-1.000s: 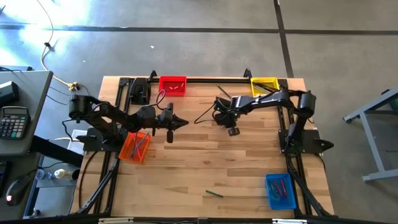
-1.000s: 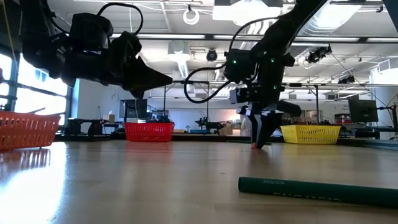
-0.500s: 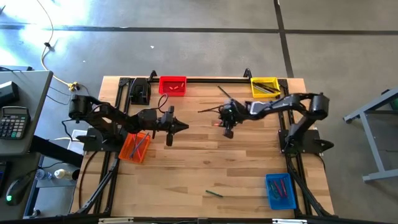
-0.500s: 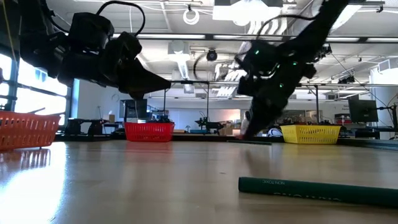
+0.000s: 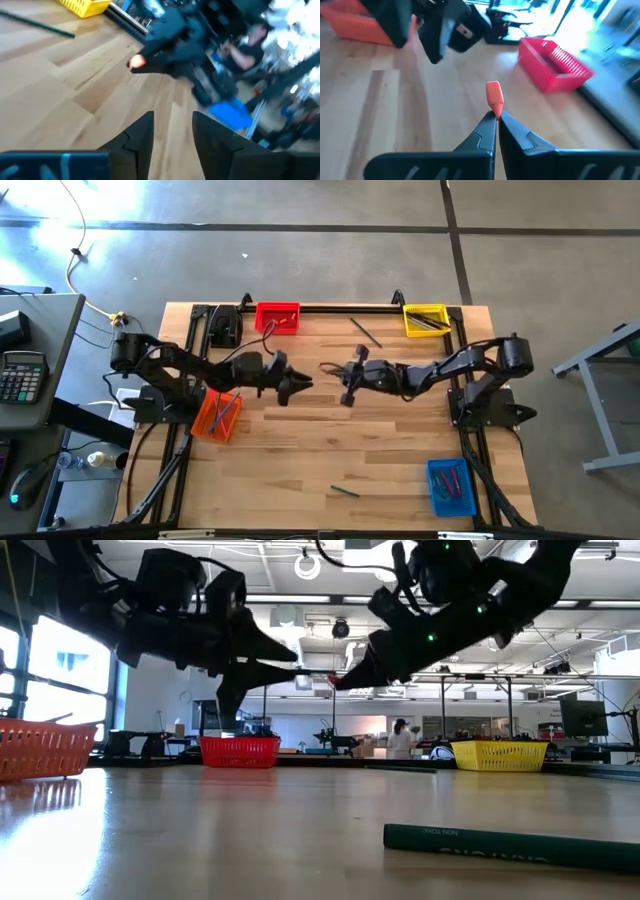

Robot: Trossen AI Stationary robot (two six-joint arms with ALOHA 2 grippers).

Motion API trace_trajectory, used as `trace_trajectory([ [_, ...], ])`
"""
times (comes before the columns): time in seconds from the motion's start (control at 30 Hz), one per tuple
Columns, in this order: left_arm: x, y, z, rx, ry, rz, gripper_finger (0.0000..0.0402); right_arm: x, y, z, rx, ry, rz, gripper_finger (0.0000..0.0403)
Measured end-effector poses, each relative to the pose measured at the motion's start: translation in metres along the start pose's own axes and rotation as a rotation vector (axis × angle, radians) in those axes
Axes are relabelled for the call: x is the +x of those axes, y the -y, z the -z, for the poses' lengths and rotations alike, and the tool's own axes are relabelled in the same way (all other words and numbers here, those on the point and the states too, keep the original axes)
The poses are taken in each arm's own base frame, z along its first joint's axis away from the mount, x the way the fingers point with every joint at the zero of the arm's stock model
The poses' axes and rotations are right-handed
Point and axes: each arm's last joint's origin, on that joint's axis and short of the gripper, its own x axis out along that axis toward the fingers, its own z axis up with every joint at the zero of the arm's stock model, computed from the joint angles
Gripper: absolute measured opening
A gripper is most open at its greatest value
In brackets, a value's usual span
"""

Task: Sort crayons/erasers/pens/pencils in bins
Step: Put the orange pencil eraser into the red bin

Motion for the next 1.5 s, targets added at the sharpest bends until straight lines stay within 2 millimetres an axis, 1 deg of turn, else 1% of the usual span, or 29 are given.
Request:
trace_trajectory([
  [0.13, 0.004, 0.000, -0.009, -0.126, 0.030, -0.007, 0.0126, 0.002, -0.007, -0.019, -0.111, 0.034, 0.047, 0.0000],
  [0.3, 0.007, -0.001, -0.017, -0.202, 0.093, -0.044, 0.0121, 0.004, -0.009, -0.031, -0.231, 0.021, 0.035, 0.0000],
  [0.4, 0.007, -0.001, -0.020, -0.226, 0.120, -0.062, 0.0117, 0.004, -0.010, -0.029, -0.255, -0.021, 0.022, 0.0000],
  [0.57, 0.009, 0.000, -0.021, -0.248, 0.134, -0.077, 0.0116, 0.003, -0.015, -0.031, -0.300, -0.013, 0.021, 0.0000],
  [0.9, 0.011, 0.012, -0.013, -0.241, 0.119, -0.060, 0.0112, 0.002, -0.017, -0.035, -0.283, 0.031, 0.017, 0.0000],
  [1.07, 0.015, 0.021, -0.017, -0.221, 0.138, -0.047, 0.0102, 0.002, -0.017, -0.035, -0.285, 0.034, 0.006, 0.0000],
  [1.3, 0.017, 0.022, -0.018, -0.205, 0.129, -0.053, 0.0087, 0.000, -0.022, -0.036, -0.307, 0.045, 0.001, 0.0000],
  [1.5, 0.017, 0.022, -0.019, -0.201, 0.130, -0.054, 0.0058, 0.000, -0.023, -0.038, -0.315, 0.064, -0.003, 0.0000],
])
